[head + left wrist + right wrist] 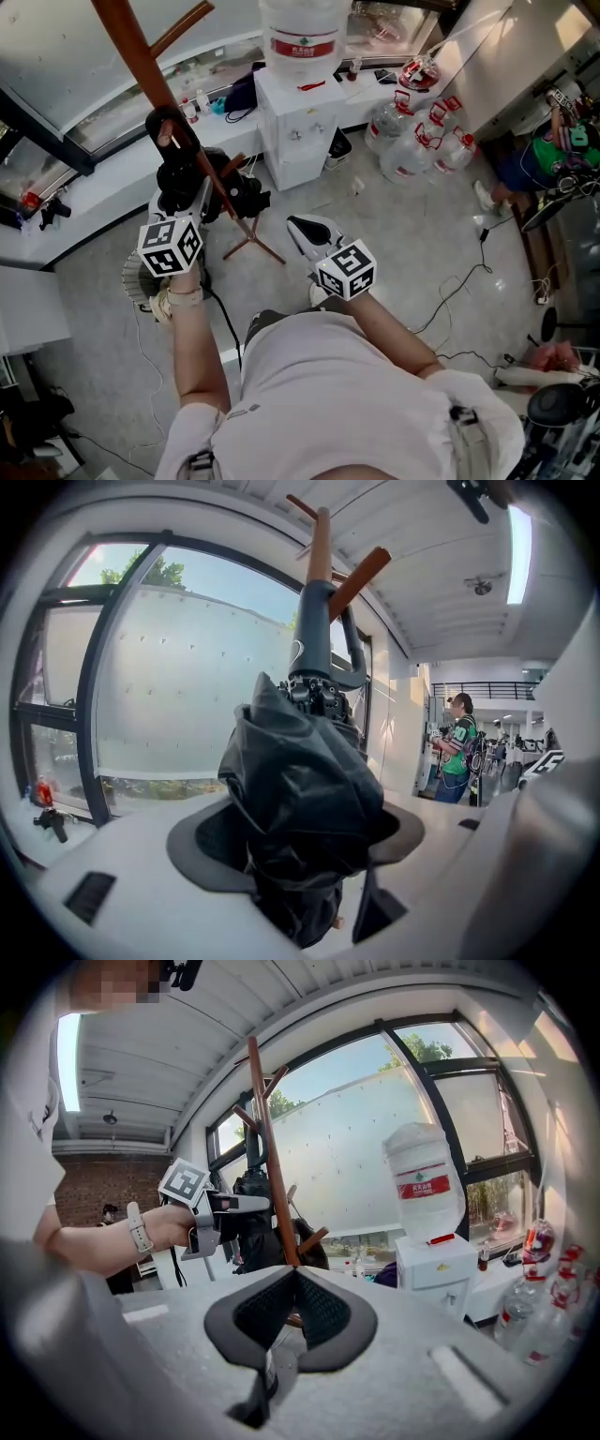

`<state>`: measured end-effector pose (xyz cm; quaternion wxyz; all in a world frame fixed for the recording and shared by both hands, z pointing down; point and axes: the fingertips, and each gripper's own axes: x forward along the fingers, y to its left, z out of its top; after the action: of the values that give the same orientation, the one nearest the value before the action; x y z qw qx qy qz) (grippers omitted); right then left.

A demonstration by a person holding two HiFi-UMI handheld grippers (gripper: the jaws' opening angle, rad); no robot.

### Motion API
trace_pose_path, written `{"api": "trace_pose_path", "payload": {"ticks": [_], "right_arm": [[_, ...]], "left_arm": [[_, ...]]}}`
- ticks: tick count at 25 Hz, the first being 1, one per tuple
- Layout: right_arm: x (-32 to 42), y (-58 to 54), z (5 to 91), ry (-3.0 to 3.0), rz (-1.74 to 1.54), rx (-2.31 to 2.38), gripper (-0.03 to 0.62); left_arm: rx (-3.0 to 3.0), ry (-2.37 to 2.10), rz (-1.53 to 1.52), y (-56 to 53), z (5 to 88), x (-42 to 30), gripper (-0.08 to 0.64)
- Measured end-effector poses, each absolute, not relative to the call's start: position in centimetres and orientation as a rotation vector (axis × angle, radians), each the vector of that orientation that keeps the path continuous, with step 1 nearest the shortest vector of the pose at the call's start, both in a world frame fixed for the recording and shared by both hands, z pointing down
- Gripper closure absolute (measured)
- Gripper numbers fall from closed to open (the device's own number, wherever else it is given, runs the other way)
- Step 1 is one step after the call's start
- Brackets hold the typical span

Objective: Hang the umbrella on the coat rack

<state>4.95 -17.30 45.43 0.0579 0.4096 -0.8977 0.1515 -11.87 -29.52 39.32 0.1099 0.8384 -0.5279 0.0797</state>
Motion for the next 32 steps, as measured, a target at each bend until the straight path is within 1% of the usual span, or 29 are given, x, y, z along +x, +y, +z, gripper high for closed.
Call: {"api": "trace_pose_path", "payload": {"ticks": [15,25,32], "right_arm": [[5.9,-16.3,46.6,-2.7,0.485,1.232,0.586],[4.4,-16.4,46.5,-2.741,0.483,1.136,0.586],[1.6,-16.5,46.1,-2.796,0.458,1.0,0.586]], "left_arm": [[2.469,-1.586,0.017,-28.6,38.5,-12.0,0.229],[2.505,-1.583,0.044,-26.1,37.5,-11.9,0.225],[2.457,-1.662,0.006,-23.1,37.1,-14.0,0.227]]}}
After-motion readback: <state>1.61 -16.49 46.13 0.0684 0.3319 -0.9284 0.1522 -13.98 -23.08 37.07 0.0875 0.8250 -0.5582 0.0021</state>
